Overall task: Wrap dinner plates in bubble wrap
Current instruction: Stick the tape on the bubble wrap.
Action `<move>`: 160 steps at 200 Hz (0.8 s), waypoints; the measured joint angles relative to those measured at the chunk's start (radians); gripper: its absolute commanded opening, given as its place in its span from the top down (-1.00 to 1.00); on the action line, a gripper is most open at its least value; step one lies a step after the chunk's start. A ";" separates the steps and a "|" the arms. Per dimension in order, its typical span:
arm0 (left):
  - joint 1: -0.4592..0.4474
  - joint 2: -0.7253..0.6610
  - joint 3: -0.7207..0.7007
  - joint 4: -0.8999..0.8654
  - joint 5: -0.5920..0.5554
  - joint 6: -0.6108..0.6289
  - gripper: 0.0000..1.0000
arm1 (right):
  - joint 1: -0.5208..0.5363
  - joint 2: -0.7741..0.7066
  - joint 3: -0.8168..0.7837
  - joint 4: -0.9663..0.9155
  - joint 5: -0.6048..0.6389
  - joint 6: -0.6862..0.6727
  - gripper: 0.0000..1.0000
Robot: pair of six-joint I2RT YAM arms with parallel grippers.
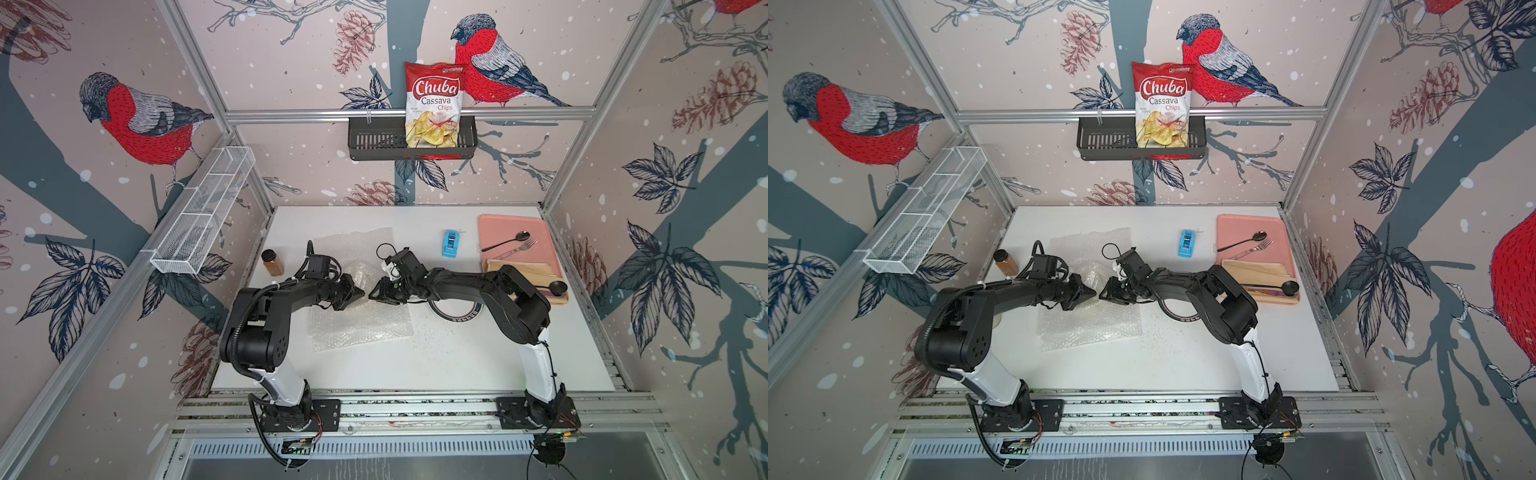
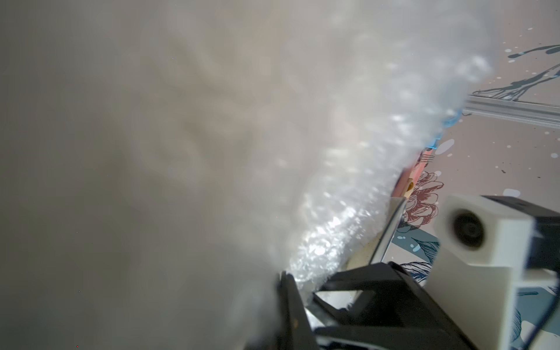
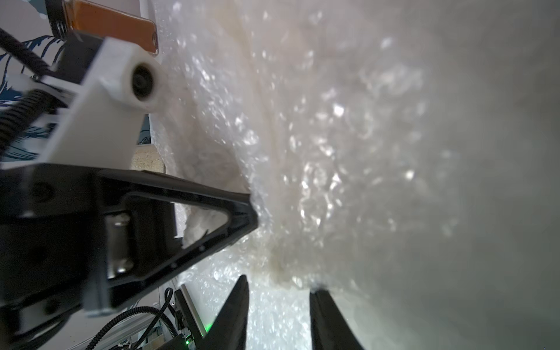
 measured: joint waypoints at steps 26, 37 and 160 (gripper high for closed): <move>0.000 0.030 -0.060 0.130 0.050 -0.002 1.00 | -0.001 -0.002 0.003 -0.003 0.007 -0.003 0.33; 0.000 0.034 -0.071 0.159 0.055 -0.002 1.00 | 0.000 -0.002 0.005 -0.009 0.010 -0.005 0.39; 0.000 0.015 -0.081 0.172 0.037 0.021 1.00 | 0.060 0.048 0.176 -0.085 0.087 -0.106 0.94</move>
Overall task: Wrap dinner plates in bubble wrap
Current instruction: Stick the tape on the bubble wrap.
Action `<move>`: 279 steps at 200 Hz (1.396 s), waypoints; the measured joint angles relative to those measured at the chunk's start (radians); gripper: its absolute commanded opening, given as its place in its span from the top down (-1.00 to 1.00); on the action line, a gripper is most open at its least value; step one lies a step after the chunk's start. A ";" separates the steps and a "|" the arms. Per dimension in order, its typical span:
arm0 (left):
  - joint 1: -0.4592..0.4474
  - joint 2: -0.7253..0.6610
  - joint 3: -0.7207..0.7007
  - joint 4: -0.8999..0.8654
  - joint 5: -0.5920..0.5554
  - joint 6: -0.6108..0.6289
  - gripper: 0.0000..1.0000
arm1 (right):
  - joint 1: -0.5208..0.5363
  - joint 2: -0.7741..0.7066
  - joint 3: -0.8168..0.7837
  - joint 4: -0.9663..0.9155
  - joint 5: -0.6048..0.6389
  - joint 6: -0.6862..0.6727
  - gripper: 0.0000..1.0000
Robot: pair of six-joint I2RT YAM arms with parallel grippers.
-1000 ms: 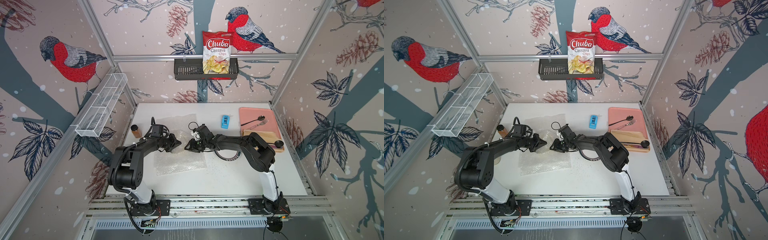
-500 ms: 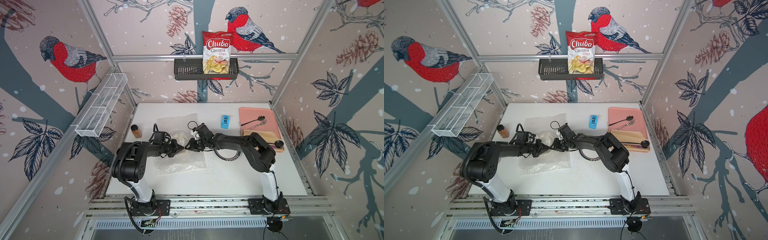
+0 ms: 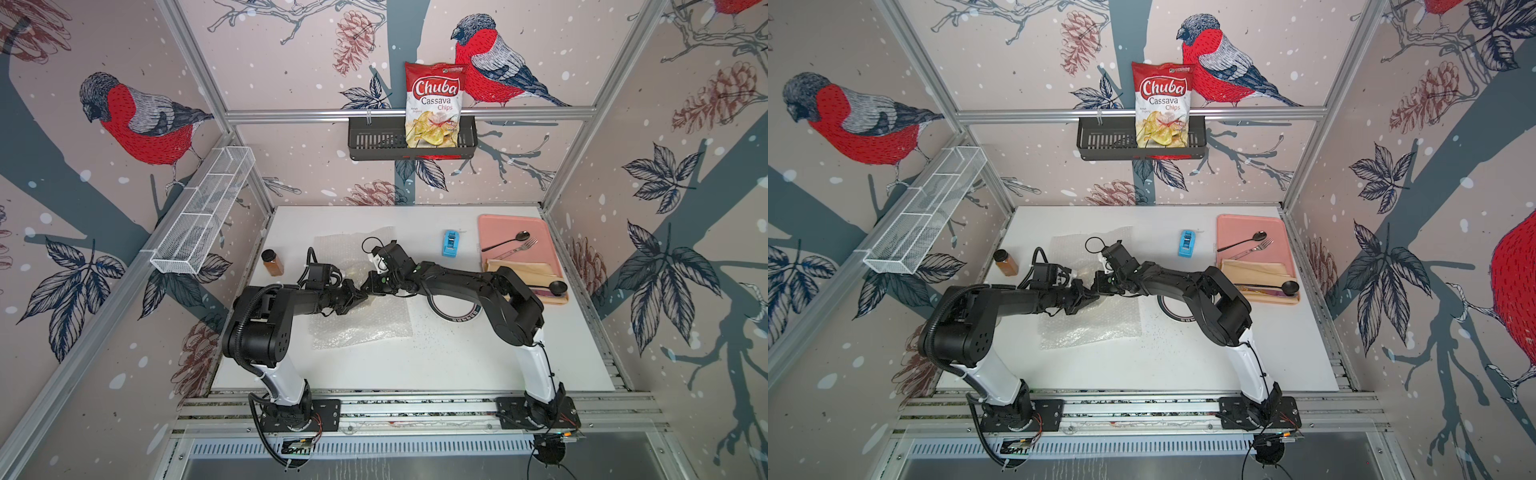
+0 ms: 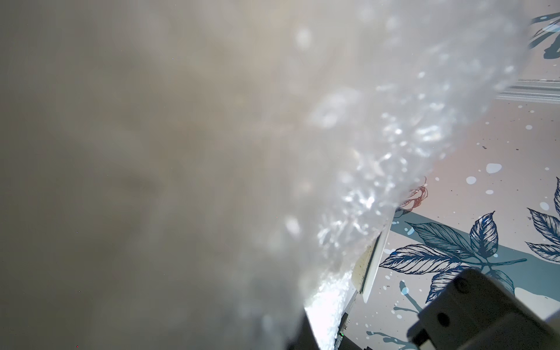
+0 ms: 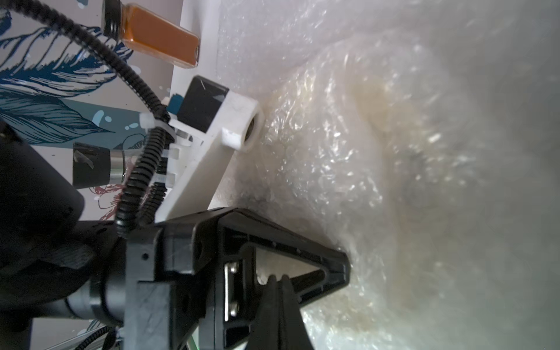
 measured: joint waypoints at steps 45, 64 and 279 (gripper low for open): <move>0.016 0.000 -0.005 -0.002 0.013 0.007 1.00 | 0.009 0.017 -0.029 0.008 0.017 0.000 0.97; 0.020 -0.001 -0.005 -0.006 0.017 0.011 1.00 | 0.007 0.018 -0.042 0.018 0.026 0.000 0.98; 0.026 0.002 0.009 -0.034 0.029 0.025 1.00 | 0.003 -0.022 -0.143 0.040 0.019 -0.051 1.00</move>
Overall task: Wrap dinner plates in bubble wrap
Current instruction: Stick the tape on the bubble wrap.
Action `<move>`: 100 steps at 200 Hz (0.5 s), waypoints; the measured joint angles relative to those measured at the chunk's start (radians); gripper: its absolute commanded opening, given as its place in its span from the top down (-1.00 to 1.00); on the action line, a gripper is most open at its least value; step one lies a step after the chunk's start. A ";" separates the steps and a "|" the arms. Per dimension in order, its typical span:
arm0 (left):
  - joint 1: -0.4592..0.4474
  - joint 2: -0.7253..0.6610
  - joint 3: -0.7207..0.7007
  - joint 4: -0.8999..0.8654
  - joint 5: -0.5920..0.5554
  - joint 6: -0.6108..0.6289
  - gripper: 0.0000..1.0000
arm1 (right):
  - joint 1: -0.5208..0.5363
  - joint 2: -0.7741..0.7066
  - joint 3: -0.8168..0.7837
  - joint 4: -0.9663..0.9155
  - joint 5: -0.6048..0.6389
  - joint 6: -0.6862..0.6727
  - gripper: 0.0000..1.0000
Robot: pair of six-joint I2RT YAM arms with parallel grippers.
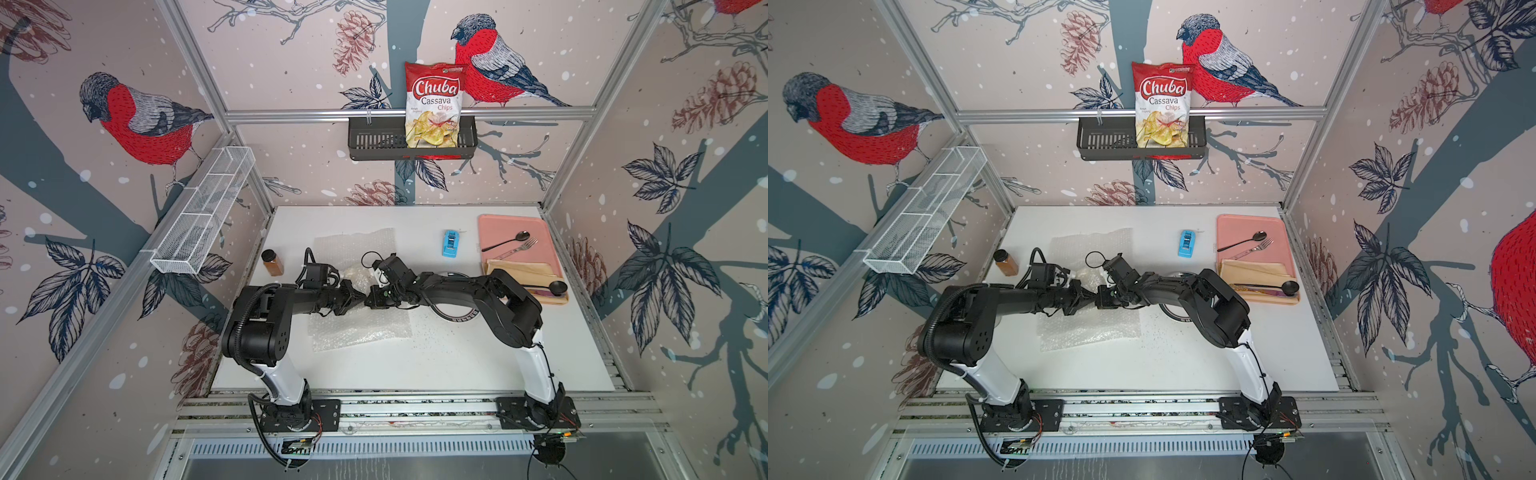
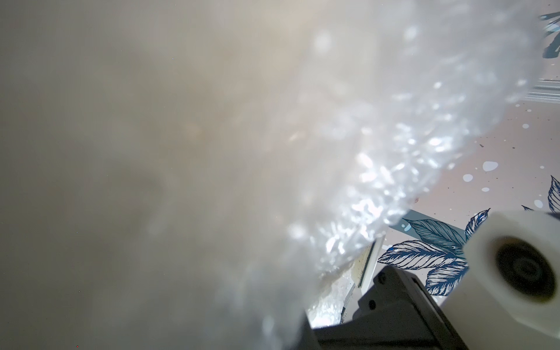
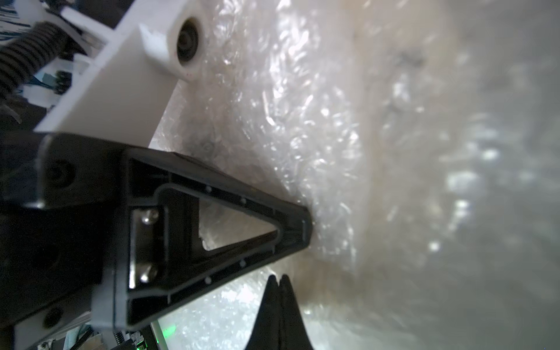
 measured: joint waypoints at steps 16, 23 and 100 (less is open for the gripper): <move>0.001 -0.003 0.000 -0.005 -0.002 0.001 1.00 | -0.016 -0.025 -0.039 0.011 -0.002 0.000 1.00; 0.002 -0.004 0.000 -0.007 -0.002 0.001 1.00 | -0.021 -0.033 -0.051 -0.006 0.003 0.000 1.00; 0.006 -0.021 0.007 -0.037 -0.014 -0.007 1.00 | -0.043 -0.123 -0.100 -0.081 0.027 0.001 0.91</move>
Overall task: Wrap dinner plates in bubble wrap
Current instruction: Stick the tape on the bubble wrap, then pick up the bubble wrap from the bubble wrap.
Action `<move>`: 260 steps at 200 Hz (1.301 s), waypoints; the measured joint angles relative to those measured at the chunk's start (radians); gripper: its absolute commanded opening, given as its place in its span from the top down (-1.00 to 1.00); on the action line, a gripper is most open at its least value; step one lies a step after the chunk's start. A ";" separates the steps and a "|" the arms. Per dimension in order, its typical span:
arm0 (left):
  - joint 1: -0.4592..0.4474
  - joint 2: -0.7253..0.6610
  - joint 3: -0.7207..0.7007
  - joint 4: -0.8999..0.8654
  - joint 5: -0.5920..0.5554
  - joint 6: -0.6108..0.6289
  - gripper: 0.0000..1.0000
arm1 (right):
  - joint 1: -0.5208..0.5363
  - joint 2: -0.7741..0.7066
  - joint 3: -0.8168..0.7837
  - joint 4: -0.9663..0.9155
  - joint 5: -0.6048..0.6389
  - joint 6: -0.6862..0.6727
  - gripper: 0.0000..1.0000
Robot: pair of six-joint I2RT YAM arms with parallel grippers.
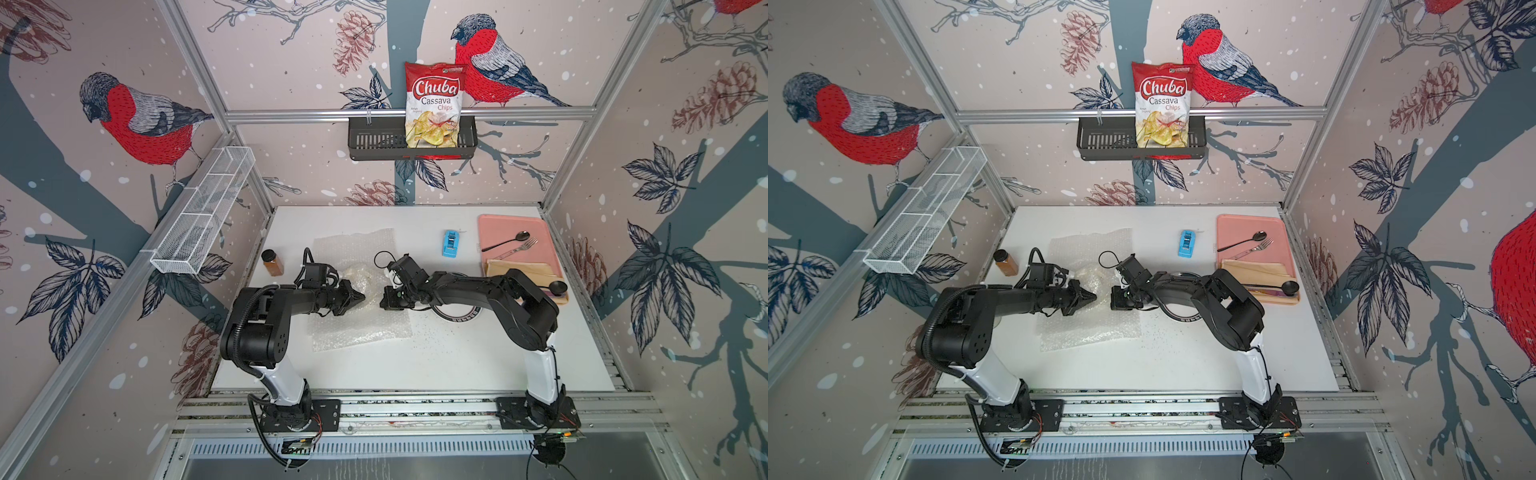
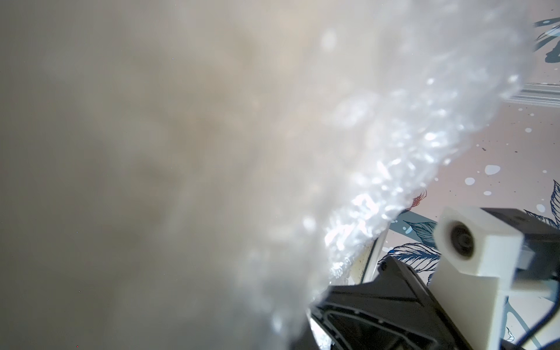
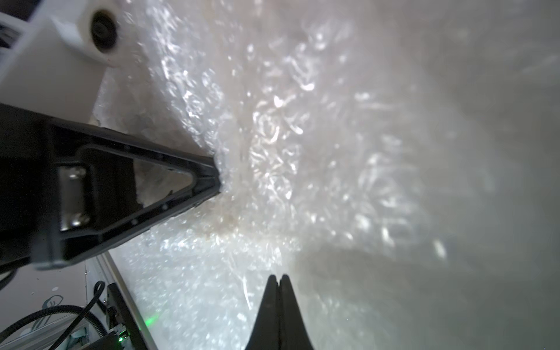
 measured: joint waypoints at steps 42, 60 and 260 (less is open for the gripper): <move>-0.005 -0.030 0.039 -0.089 -0.054 -0.010 1.00 | -0.069 -0.083 0.013 0.029 -0.029 -0.031 0.35; -0.006 -0.034 0.048 -0.111 -0.061 -0.010 0.99 | -0.093 -0.058 0.073 0.028 -0.034 -0.085 0.26; -0.013 -0.033 0.031 -0.107 -0.074 0.009 0.98 | -0.080 0.297 0.392 0.028 -0.157 -0.262 0.26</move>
